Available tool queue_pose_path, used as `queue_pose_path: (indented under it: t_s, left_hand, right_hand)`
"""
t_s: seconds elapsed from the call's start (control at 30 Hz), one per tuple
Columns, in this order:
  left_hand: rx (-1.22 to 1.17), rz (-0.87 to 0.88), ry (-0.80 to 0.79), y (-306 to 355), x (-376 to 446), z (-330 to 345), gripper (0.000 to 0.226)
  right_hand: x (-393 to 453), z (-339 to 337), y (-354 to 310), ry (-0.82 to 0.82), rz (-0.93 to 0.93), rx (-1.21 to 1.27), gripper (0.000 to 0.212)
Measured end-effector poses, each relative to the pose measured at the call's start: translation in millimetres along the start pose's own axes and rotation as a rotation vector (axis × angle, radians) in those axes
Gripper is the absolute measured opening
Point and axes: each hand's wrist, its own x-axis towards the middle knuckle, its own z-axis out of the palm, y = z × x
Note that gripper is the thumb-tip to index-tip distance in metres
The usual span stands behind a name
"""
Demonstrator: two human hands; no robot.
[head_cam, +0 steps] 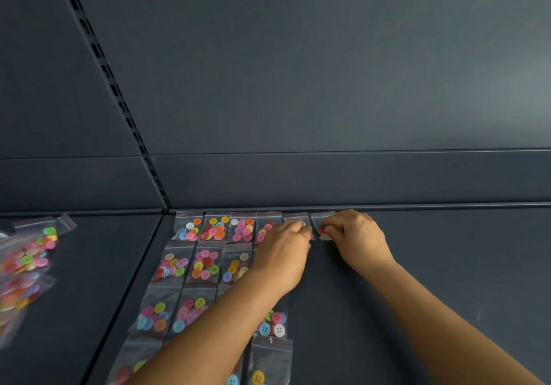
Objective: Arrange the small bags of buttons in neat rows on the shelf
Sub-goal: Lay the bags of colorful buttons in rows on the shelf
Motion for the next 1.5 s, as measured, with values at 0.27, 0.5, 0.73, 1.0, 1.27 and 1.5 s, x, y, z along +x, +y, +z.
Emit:
queue_pose_path:
  t_s: [0.27,0.5,0.73,1.0,1.27,1.5]
  left_hand:
    - [-0.014,0.01,-0.007,-5,-2,-6,0.033]
    - [-0.071,-0.002,-0.021,-6,-8,-14,0.033]
    - [0.02,-0.094,0.034,-18,-30,-38,0.052]
    - [0.045,-0.257,0.117,-84,-91,-83,0.06]
    - [0.09,-0.371,0.169,-167,-161,-115,0.061]
    - [0.118,-0.469,0.168,-243,-204,-129,0.062]
  right_hand:
    - [4,2,-9,-0.035,0.067,-0.01,0.016]
    - [2,-1,-16,-0.064,0.084,-0.053,0.018]
    - [-4,-2,-51,-0.035,-0.109,-0.14,0.042]
    - [-8,26,-141,-0.116,-0.363,-0.126,0.059]
    - [-11,79,-247,-0.187,-0.494,-0.072,0.059]
    - [-7,131,-317,-0.275,-0.511,-0.053,0.06]
